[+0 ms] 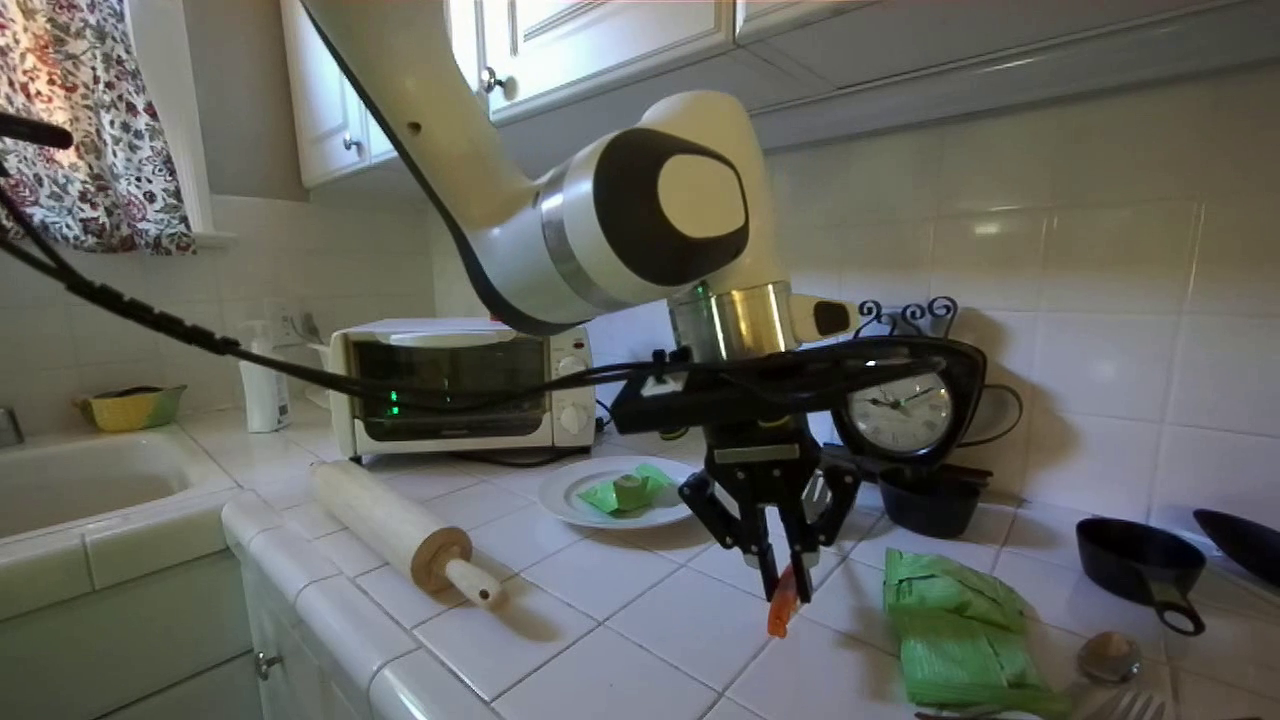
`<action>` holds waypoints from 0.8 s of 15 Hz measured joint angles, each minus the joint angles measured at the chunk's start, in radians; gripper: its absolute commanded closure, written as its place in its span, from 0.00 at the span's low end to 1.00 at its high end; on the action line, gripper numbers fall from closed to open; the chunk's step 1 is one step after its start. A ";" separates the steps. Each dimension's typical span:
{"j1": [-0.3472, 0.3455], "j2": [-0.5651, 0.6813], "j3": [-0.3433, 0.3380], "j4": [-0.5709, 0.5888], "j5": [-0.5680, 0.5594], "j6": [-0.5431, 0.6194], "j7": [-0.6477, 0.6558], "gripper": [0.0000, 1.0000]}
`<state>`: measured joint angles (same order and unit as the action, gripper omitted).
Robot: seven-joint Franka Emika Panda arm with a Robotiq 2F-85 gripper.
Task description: Use the spatula to lift the green sachet then put it back on the plate
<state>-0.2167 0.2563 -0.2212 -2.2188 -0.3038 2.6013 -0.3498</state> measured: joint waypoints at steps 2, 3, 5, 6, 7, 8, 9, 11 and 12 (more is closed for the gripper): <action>0.023 -0.026 -0.011 -0.023 -0.084 0.000 0.059 0.95; 0.035 -0.040 -0.014 -0.035 -0.127 -0.001 0.090 0.95; 0.061 -0.064 -0.017 -0.056 -0.223 -0.006 0.159 0.95; 0.076 -0.073 -0.018 -0.065 -0.279 -0.006 0.204 0.95; 0.091 -0.082 -0.017 -0.074 -0.334 -0.006 0.250 0.95; 0.106 -0.092 -0.017 -0.081 -0.393 -0.006 0.299 0.95; 0.121 -0.102 -0.015 -0.087 -0.454 -0.009 0.353 0.95; 0.146 -0.124 -0.006 -0.096 -0.567 -0.025 0.453 0.95; 0.154 -0.135 0.002 -0.101 -0.613 -0.037 0.495 0.95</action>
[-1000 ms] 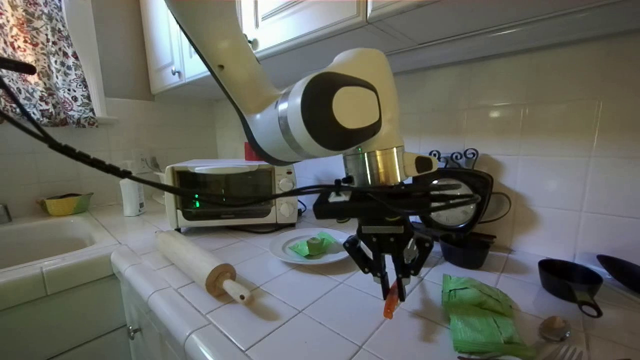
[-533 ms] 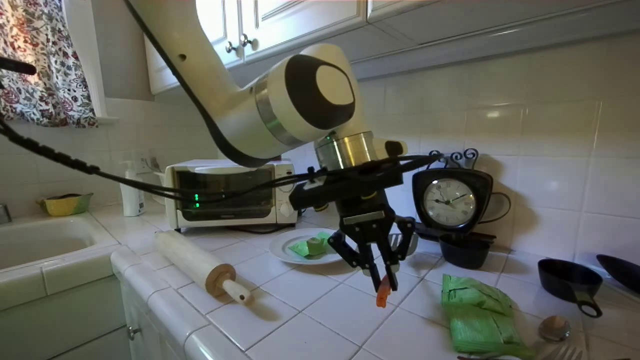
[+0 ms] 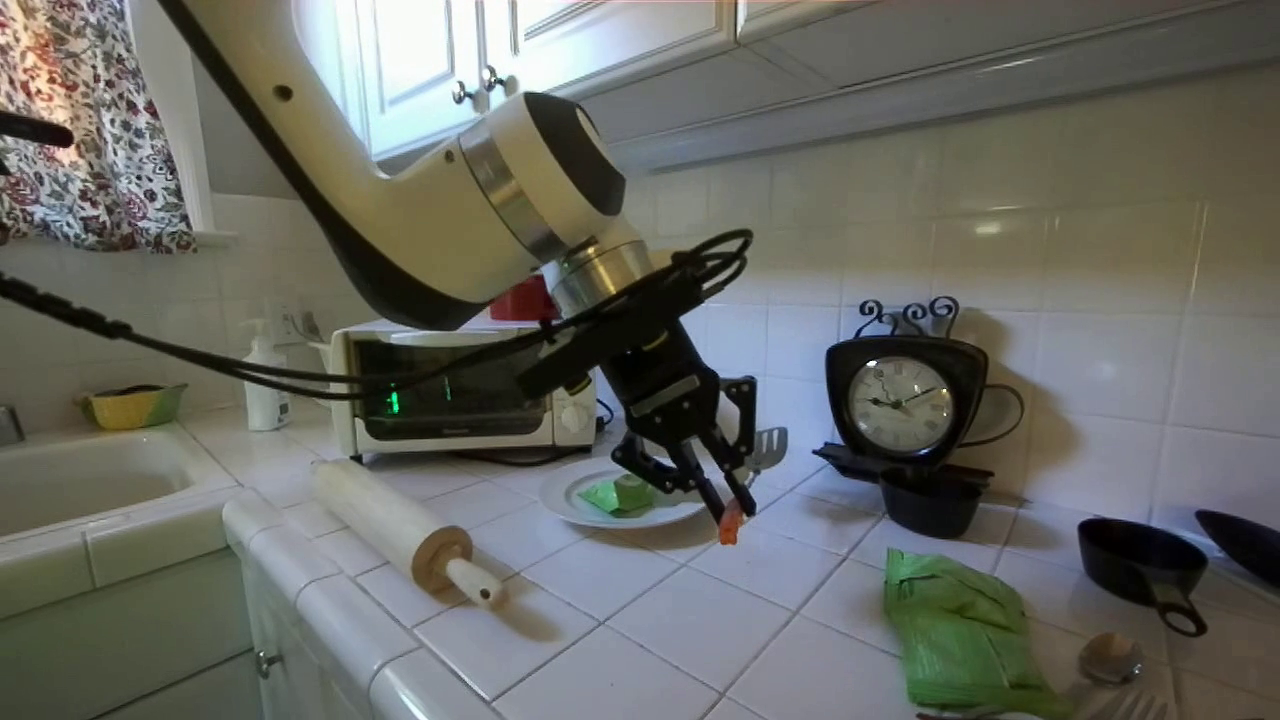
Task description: Use the spatula to lift the green sachet then put it back on the plate
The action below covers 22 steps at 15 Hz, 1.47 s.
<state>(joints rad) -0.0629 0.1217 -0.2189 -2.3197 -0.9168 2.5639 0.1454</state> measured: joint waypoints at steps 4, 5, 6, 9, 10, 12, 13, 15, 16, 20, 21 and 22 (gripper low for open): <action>0.012 -0.031 0.049 -0.022 -0.114 -0.071 0.107 0.95; 0.013 -0.035 0.060 -0.028 -0.135 -0.092 0.124 0.95; 0.013 -0.038 0.069 -0.035 -0.152 -0.112 0.137 0.95; 0.013 -0.039 0.092 -0.047 -0.185 -0.171 0.159 0.95; 0.014 -0.039 0.099 -0.051 -0.194 -0.187 0.163 0.95; 0.014 -0.039 0.112 -0.062 -0.209 -0.216 0.171 0.95; 0.015 -0.039 0.118 -0.066 -0.213 -0.228 0.173 0.95; 0.016 -0.040 0.131 -0.073 -0.216 -0.249 0.175 0.95; 0.017 -0.041 0.137 -0.076 -0.218 -0.257 0.177 0.95; 0.024 -0.054 0.154 -0.090 -0.226 -0.284 0.180 0.95; 0.027 -0.055 0.156 -0.092 -0.231 -0.290 0.180 0.95; 0.028 -0.056 0.159 -0.095 -0.236 -0.295 0.181 0.95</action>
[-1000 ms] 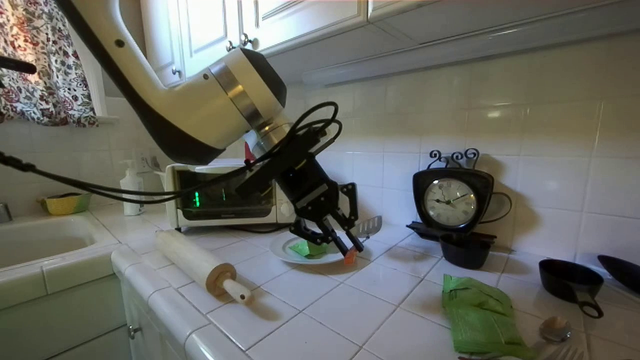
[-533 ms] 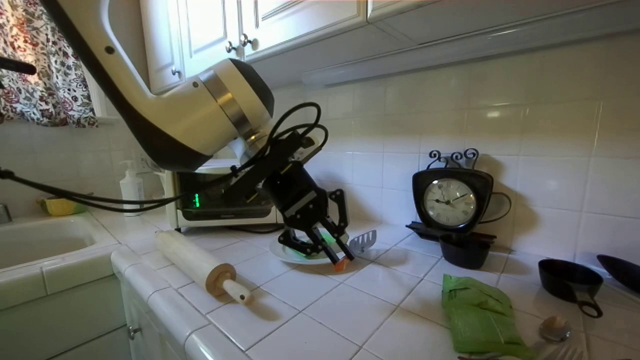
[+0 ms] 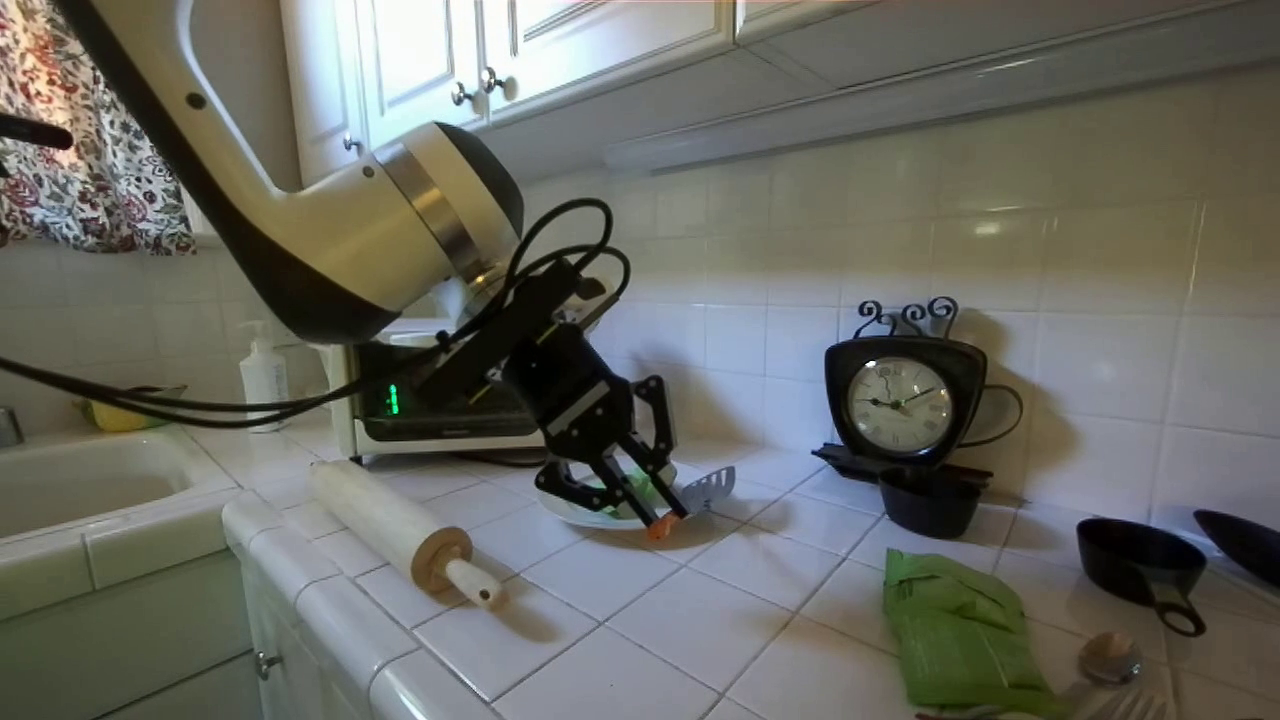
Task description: Use the spatula to lift the green sachet then put it back on the plate
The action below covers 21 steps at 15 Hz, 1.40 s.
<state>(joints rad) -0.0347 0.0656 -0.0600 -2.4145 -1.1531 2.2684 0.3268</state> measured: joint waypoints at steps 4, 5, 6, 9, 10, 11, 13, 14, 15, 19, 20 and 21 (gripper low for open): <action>0.004 -0.004 0.010 -0.015 -0.017 -0.011 0.012 0.95; 0.005 -0.004 0.013 -0.018 -0.022 -0.014 0.017 0.95; 0.008 -0.004 0.015 -0.020 -0.029 -0.018 0.022 0.95; 0.016 -0.004 0.027 -0.026 -0.048 -0.037 0.036 0.95; 0.019 -0.004 0.032 -0.030 -0.051 -0.043 0.039 0.95; 0.022 -0.004 0.035 -0.033 -0.054 -0.048 0.042 0.95; 0.029 -0.004 0.041 -0.041 -0.059 -0.057 0.047 0.95; 0.031 -0.004 0.044 -0.044 -0.062 -0.062 0.051 0.95; 0.033 -0.004 0.048 -0.046 -0.066 -0.070 0.055 0.95; 0.040 -0.004 0.056 -0.052 -0.073 -0.094 0.060 0.95; 0.040 -0.004 0.058 -0.053 -0.074 -0.100 0.060 0.95; 0.041 -0.004 0.061 -0.055 -0.074 -0.107 0.060 0.95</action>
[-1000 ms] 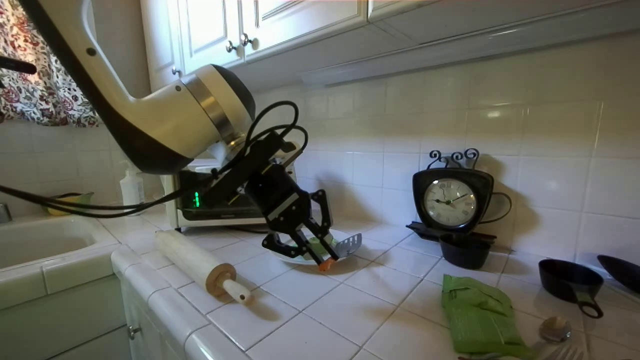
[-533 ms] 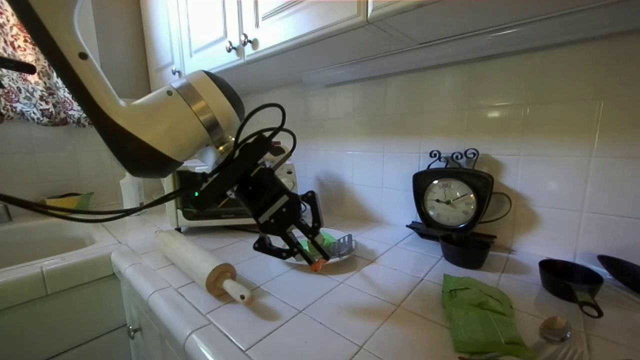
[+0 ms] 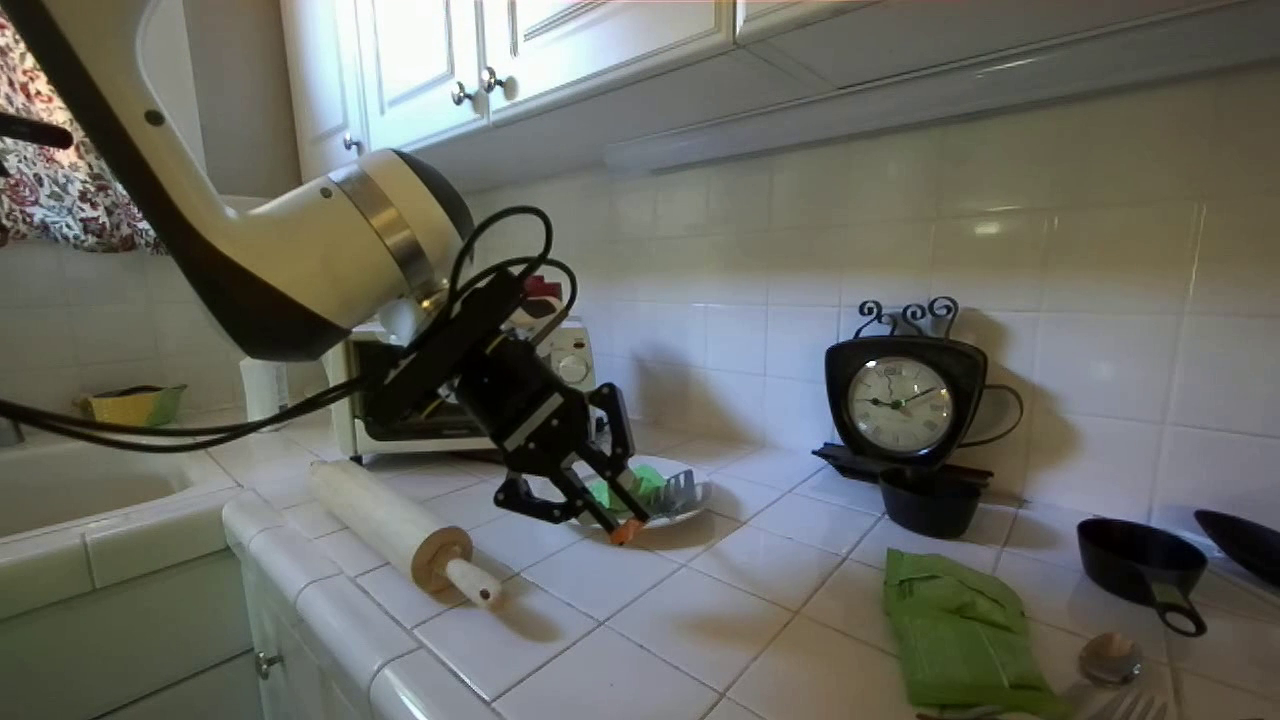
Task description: Use the spatula to lift the green sachet then put it back on the plate
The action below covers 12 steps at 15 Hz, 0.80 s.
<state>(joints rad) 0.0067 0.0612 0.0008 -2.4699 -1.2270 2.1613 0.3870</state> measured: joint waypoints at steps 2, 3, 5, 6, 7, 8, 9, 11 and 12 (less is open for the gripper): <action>0.005 0.000 0.004 -0.004 0.000 -0.013 0.000 0.95; 0.008 0.000 0.005 -0.007 0.000 -0.020 0.000 0.95; 0.014 0.000 0.011 -0.013 0.000 -0.033 0.000 0.95; 0.017 0.000 0.015 -0.015 0.000 -0.041 0.000 0.95; 0.019 0.000 0.018 -0.015 0.000 -0.050 0.000 0.95; 0.022 0.000 0.020 -0.016 0.000 -0.057 0.000 0.95; 0.024 0.000 0.023 -0.016 0.000 -0.064 0.000 0.95; 0.027 0.000 0.029 -0.017 0.000 -0.077 0.000 0.95; 0.029 0.000 0.032 -0.018 0.000 -0.084 0.000 0.95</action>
<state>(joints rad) 0.0359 0.0615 0.0329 -2.4879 -1.2273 2.0776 0.3871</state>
